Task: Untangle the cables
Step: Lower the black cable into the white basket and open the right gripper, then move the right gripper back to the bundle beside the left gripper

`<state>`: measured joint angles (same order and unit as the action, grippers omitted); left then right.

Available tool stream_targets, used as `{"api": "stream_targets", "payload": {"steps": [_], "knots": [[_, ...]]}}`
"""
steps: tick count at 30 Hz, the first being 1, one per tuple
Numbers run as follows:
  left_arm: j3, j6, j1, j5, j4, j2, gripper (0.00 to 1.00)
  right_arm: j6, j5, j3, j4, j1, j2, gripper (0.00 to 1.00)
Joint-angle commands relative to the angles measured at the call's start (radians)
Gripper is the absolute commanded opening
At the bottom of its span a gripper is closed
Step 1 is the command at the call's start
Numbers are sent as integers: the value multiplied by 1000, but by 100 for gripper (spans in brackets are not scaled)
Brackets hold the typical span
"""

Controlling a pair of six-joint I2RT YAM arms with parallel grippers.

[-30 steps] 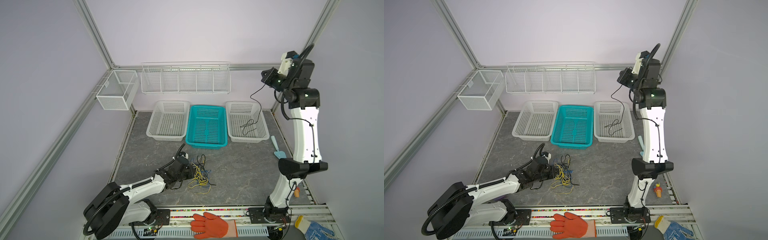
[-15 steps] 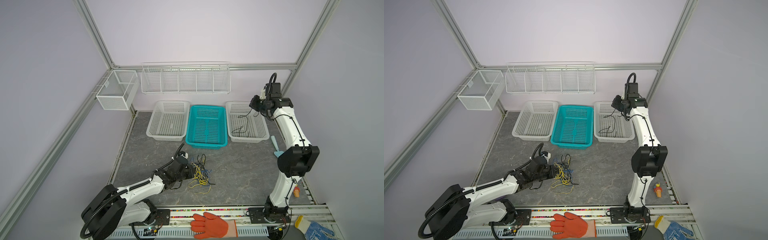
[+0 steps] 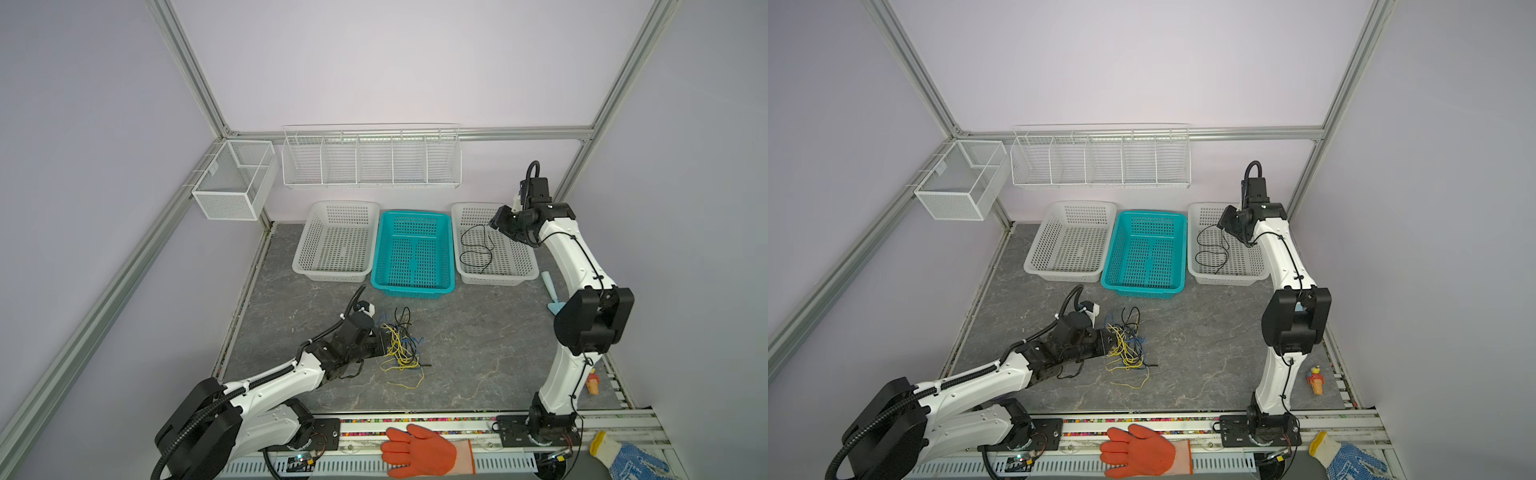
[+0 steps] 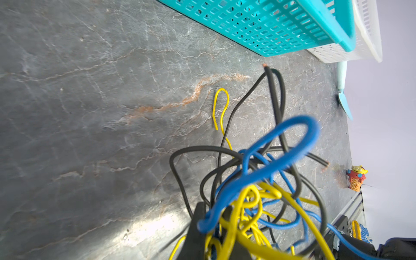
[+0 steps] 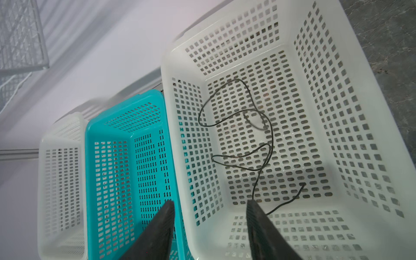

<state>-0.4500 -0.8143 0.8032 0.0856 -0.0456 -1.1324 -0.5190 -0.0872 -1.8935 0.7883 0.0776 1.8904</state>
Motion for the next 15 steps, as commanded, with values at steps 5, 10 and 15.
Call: {"api": "stream_targets", "payload": {"steps": [5,10,15], "knots": [[-85,9,-4,19,-20,-10,0,18,-190,346,-205,120,-347,67],[-104,21,-4,25,-33,-2,0,52,-390,622,-337,262,-534,70],[-107,39,-4,43,-28,-14,0,102,-458,798,-351,411,-607,70]]}}
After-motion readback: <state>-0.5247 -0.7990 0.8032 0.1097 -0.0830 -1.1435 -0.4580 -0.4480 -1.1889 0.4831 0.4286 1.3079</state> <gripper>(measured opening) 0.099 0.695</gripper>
